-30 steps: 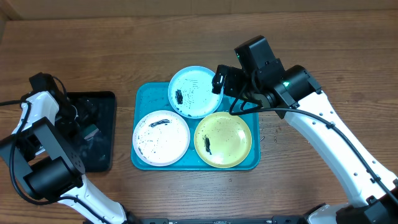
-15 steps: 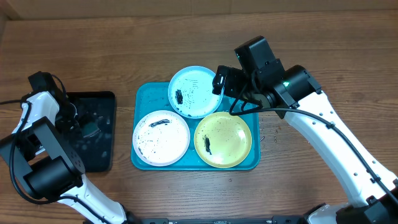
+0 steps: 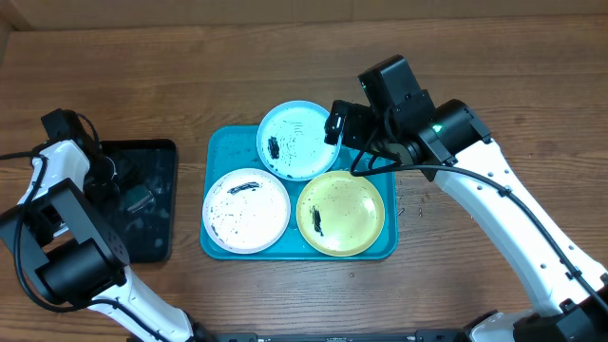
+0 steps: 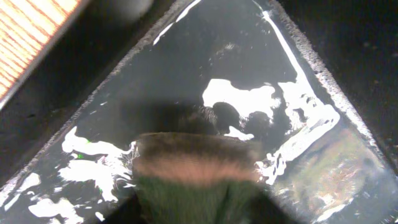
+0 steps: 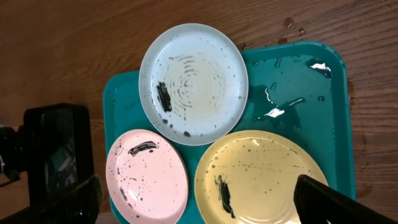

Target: Clean dirty plates on tray and stack at the side

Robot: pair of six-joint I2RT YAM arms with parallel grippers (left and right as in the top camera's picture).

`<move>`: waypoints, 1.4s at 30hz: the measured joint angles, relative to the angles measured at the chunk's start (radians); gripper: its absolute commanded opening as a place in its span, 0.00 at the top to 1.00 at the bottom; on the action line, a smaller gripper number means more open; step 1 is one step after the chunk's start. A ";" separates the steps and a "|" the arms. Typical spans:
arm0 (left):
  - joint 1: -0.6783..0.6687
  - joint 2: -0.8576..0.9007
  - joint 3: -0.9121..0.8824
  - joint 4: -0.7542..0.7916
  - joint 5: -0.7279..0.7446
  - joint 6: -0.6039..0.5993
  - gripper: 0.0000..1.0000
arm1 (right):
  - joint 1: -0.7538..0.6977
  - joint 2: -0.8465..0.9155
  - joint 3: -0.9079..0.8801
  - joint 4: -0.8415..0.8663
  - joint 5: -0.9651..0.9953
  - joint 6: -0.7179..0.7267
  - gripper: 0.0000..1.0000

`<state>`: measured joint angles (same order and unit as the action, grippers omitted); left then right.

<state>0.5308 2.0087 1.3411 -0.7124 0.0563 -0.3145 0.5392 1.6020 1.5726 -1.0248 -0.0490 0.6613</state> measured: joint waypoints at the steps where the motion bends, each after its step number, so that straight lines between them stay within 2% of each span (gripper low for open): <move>1: 0.000 0.000 0.000 0.000 0.000 0.000 0.96 | 0.000 0.000 0.000 0.000 0.000 0.000 0.00; 2: 0.000 0.000 0.000 0.000 0.001 0.000 0.96 | 0.000 0.000 0.000 0.000 0.000 0.000 0.00; 3: 0.000 0.000 0.000 -0.004 0.003 0.001 0.87 | 0.000 0.000 0.000 -0.001 0.000 0.000 0.00; 4: 0.000 0.000 0.000 -0.005 0.003 0.001 0.62 | 0.000 0.000 0.000 -0.001 0.000 0.000 0.00; 5: 0.000 0.000 0.000 -0.009 0.004 -0.003 0.13 | 0.000 0.000 0.000 0.000 0.000 0.000 0.00; 6: 0.000 0.000 0.000 -0.018 0.004 0.001 0.00 | 0.000 0.000 0.000 -0.001 0.000 0.000 0.00; 16: -0.001 0.000 0.006 -0.196 0.032 0.000 0.00 | 0.000 0.000 0.000 0.001 0.000 0.000 0.00; 17: -0.001 0.000 0.006 -0.211 0.040 0.000 0.10 | 0.000 0.000 0.000 0.003 0.000 0.000 0.00; 21: -0.001 0.000 0.005 -0.226 0.061 0.000 0.90 | 0.000 0.000 0.000 0.011 0.000 -0.001 0.00; 22: -0.001 0.000 0.003 -0.225 0.065 0.000 0.96 | 0.000 0.000 0.000 0.012 0.000 0.000 0.00; 27: -0.001 0.000 0.000 -0.214 0.076 0.000 0.96 | 0.000 0.000 0.000 0.011 0.000 -0.001 0.00; 28: -0.001 0.000 0.000 -0.213 0.077 0.000 0.92 | 0.000 0.000 0.000 0.011 0.000 -0.001 0.00; 29: -0.001 0.000 0.000 -0.211 0.079 0.001 0.69 | 0.000 0.000 0.000 0.011 0.000 0.000 0.00; 30: -0.001 0.000 0.000 -0.208 0.080 0.003 0.26 | 0.000 0.000 0.000 0.011 0.000 -0.001 0.00; 31: -0.001 0.000 0.000 -0.205 0.082 0.002 0.00 | 0.000 0.000 0.000 0.011 0.000 0.000 0.00; 42: -0.001 -0.004 0.004 -0.075 0.082 0.000 0.00 | 0.000 0.000 0.000 0.007 0.000 -0.001 0.00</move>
<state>0.5297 2.0045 1.3453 -0.7876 0.1383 -0.3145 0.5392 1.6020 1.5726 -1.0180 -0.0490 0.6605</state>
